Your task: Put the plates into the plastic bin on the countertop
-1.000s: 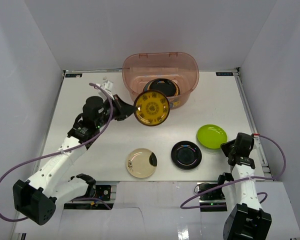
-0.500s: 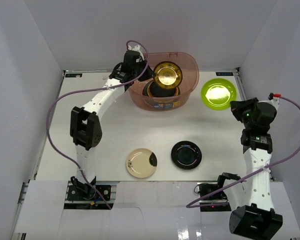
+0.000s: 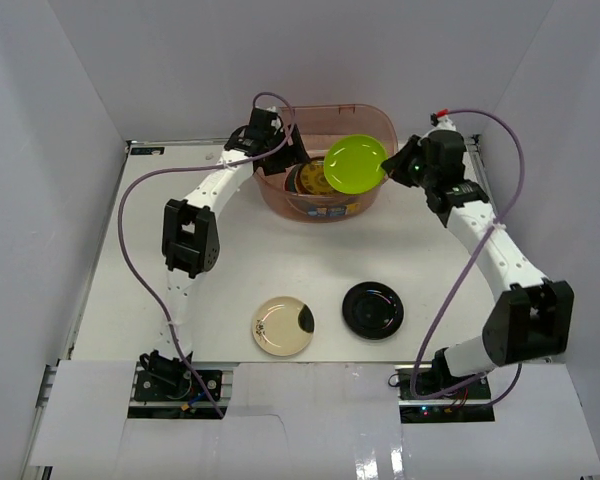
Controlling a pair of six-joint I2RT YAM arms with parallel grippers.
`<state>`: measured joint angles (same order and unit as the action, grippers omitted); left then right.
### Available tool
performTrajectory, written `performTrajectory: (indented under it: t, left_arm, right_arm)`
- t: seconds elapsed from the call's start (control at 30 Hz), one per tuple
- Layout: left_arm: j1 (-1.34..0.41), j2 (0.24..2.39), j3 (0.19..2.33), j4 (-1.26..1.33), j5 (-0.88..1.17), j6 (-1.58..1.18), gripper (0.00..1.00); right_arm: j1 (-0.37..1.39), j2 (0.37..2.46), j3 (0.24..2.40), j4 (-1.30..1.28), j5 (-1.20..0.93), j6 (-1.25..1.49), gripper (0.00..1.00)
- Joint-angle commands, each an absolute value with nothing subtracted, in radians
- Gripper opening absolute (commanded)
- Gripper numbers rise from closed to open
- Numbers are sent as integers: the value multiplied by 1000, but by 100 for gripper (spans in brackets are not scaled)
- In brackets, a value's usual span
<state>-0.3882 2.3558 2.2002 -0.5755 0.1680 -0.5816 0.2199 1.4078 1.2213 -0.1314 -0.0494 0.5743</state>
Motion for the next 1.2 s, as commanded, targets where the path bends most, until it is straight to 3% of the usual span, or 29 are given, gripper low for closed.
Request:
performTrajectory:
  t: [0.0,0.1,0.23,0.37,0.47,0.57,0.6,0.7,0.83,0.93,1.07,1.17]
  left_arm:
    - [-379,2174,2263,-557,238,-555,91]
    - [-371,2001,2218,-552,212,-525,92]
    - [-371,1683,1851,-489,218,-543,90]
    - [-374,1328,1231,-452,175,-574,88]
    - [-368,1116,980,-588,132,-618,87]
    - [-370,994,837,-696,156,-675,86]
    - [-371,977,812,-716,169,-707,85]
    - [-371,942,734,-770,230,-744,85]
    - [-371,930,652,-778,253,-755,86]
    - [-373,963,557,-729,353,-759,86]
    - [-385,1026,494,-651,440,-756,81]
    - [-414,1054,508,-620,431,-756,76]
  right_arm:
    - [251,1521,1373,-80,-9,515,8]
    - [279,1676,1485,-97,-28,505,8]
    - [321,1793,1589,-135,-5,502,8]
    - [339,1865,1632,-138,25,508,9]
    - [345,1936,1719,-184,9,494,14]
    - [351,1988,1802,-238,9,485,49]
    - [351,1994,1818,-258,9,483,68]
    - [351,1950,1825,-275,9,460,84]
    - [350,1786,1720,-268,-44,405,83]
    - [351,1533,1412,-212,-81,391,76]
    - [350,1168,819,-105,-127,478,60]
    - [347,853,619,-191,-71,532,56]
